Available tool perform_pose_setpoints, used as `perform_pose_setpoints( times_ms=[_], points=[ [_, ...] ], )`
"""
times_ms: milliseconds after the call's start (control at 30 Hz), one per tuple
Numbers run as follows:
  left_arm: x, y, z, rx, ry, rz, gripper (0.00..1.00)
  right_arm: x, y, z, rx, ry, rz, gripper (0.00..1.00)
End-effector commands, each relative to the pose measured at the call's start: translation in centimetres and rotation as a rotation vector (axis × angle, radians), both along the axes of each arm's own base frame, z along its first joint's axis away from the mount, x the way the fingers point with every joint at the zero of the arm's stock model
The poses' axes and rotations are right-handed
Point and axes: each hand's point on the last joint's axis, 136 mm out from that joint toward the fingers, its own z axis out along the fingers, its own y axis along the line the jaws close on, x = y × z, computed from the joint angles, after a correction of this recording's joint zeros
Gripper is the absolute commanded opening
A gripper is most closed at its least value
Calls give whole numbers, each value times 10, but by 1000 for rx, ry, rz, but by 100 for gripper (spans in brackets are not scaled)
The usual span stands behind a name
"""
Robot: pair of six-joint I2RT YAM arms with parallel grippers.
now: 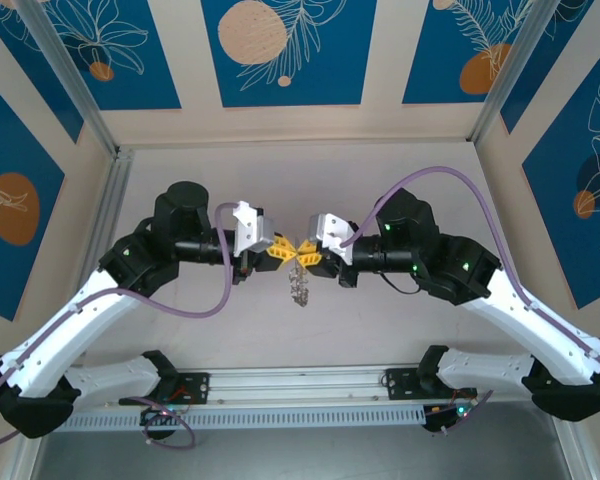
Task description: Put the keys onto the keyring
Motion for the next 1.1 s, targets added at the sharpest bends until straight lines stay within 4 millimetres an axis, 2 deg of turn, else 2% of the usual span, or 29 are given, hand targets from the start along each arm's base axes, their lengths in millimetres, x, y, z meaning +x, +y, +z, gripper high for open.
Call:
perform_pose_setpoints(
  times_ms=[0,200,500,700,867,933,1067],
  points=[
    [-9,4,32,-129,-8,-49,0,-5,1,11,69,9,31,14],
    [-8,10,49,-240,25,-72,0,-7,1,11,86,25,48,15],
    [-9,12,55,-295,44,-103,0,-6,2,13,111,35,61,17],
    [-13,14,61,-333,47,-125,0,-1,3,14,118,55,64,3],
    [-13,17,67,-358,42,-128,0,-1,2,10,114,77,63,0],
    [-13,17,69,-367,45,-131,0,-1,2,10,117,80,68,3],
    [-12,17,70,-385,52,-135,0,-3,3,15,135,77,81,16]
  ],
)
